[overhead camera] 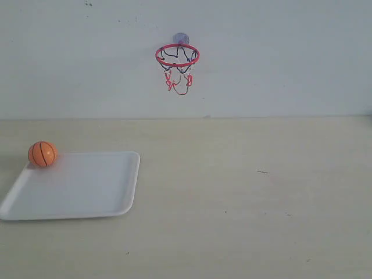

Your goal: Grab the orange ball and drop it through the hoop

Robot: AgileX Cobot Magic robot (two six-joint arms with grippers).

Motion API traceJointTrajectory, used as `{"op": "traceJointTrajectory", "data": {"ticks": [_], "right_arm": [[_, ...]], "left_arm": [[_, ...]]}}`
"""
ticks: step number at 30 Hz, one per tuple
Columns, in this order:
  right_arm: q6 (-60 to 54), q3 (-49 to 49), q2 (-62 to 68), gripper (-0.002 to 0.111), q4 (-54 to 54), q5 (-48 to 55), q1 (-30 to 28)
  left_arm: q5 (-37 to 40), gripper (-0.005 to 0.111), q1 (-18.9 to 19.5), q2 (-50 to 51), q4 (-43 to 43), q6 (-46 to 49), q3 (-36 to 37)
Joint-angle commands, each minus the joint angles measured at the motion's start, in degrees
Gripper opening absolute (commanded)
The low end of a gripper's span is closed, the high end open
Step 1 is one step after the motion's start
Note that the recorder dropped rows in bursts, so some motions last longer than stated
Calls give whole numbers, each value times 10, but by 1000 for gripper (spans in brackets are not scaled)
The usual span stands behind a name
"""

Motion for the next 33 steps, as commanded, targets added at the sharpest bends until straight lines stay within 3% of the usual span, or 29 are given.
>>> {"op": "traceJointTrajectory", "data": {"ticks": [1, 8, 14, 15, 17, 19, 22, 24, 25, 30, 33], "right_arm": [[0, 0, -3, 0, -4, -3, 0], [0, 0, -3, 0, -4, -3, 0], [0, 0, -3, 0, -4, -3, 0], [0, 0, -3, 0, -4, -3, 0], [0, 0, -3, 0, -4, -3, 0], [0, 0, -3, 0, -4, -3, 0], [0, 0, -3, 0, -4, -4, 0], [0, 0, -3, 0, -4, -3, 0], [0, 0, -3, 0, -4, -3, 0], [0, 0, -3, 0, -4, -3, 0], [0, 0, -3, 0, -4, -3, 0]], "left_arm": [[-5, 4, 2, -1, 1, 1, 2], [-46, 4, 2, -1, 14, 2, 2], [-302, 4, 2, -1, -6, -24, 2], [-405, 4, 2, -1, -2, -24, 2], [-512, 4, 2, -1, -2, -16, 2], [-561, 4, 2, -1, -2, -16, 2], [-503, 4, 2, -1, -2, -16, -2], [-325, 4, 2, 14, -2, -13, -55], [-284, 4, 2, 39, -2, -13, -76], [-2, 4, 2, 345, -6, -16, -267], [38, 4, 2, 455, -2, -16, -331]]}}
